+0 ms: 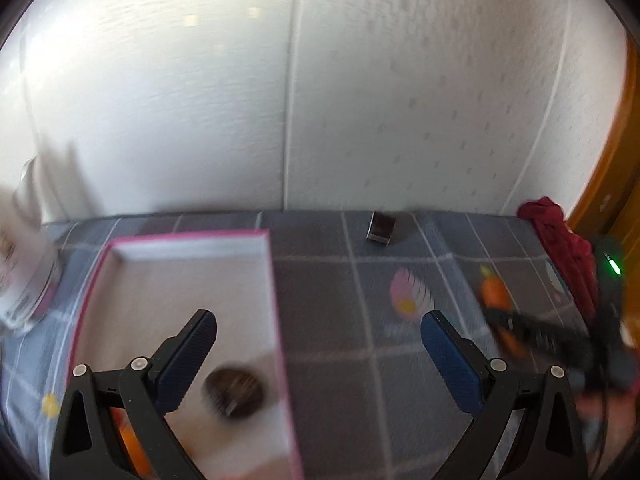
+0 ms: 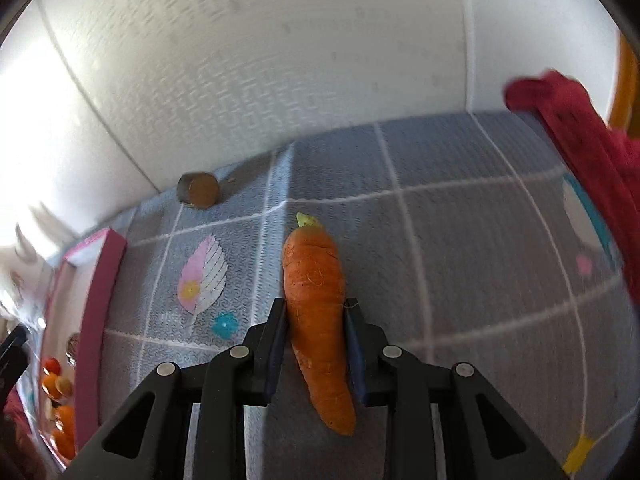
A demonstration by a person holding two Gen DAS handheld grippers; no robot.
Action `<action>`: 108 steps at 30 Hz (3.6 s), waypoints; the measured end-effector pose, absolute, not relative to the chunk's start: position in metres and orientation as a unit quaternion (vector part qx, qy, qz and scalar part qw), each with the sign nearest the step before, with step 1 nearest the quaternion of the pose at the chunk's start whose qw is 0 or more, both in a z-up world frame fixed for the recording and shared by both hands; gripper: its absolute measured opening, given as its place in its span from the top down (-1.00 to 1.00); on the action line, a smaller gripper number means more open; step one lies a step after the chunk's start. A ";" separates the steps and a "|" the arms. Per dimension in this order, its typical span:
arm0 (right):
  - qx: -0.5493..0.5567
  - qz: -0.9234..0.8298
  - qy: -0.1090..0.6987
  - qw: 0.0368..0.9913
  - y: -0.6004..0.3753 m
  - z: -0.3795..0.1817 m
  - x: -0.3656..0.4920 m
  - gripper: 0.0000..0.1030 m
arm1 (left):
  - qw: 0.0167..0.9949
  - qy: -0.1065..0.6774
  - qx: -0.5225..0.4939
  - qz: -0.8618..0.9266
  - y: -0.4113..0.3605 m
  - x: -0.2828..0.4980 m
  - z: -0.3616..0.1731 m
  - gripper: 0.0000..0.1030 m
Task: Organize fruits
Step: 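Grasp the carrot with the right tool while the left grasps the dark brown cylinder, then carry the dark brown cylinder into the pink tray and open the left tool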
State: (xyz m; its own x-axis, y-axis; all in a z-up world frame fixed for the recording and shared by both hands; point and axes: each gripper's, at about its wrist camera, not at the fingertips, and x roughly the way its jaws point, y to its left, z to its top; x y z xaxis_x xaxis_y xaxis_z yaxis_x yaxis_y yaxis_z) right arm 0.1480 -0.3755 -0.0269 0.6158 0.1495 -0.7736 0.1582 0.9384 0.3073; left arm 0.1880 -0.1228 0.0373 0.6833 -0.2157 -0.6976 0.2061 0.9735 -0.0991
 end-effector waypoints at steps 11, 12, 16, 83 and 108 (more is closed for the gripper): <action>0.193 0.021 0.441 0.876 -0.376 -0.026 0.144 0.46 | 0.904 0.410 0.056 -0.107 -0.220 0.287 0.002 -0.75; 0.195 0.023 0.440 0.876 -0.377 -0.026 0.142 0.46 | 0.903 0.412 0.059 -0.108 -0.227 0.292 -0.002 -0.67; 0.205 0.028 0.441 0.873 -0.382 -0.026 0.138 0.46 | 0.898 0.418 0.080 -0.110 -0.245 0.309 -0.018 -0.42; 0.237 0.010 0.404 0.884 -0.378 -0.023 0.136 0.46 | 0.908 0.404 -0.092 -0.057 0.014 0.139 0.012 0.50; 0.196 0.061 0.387 0.899 -0.319 -0.012 0.113 0.46 | 0.924 0.382 -0.028 0.003 0.026 0.140 0.014 0.08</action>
State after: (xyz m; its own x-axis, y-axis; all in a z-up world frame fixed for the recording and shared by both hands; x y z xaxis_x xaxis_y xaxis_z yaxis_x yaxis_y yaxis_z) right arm 0.1127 -0.3189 -0.0123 0.6923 0.2615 -0.6726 0.0418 0.9160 0.3991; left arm 0.1405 0.0258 0.0138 0.7074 -0.0170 -0.7066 -0.0264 0.9984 -0.0504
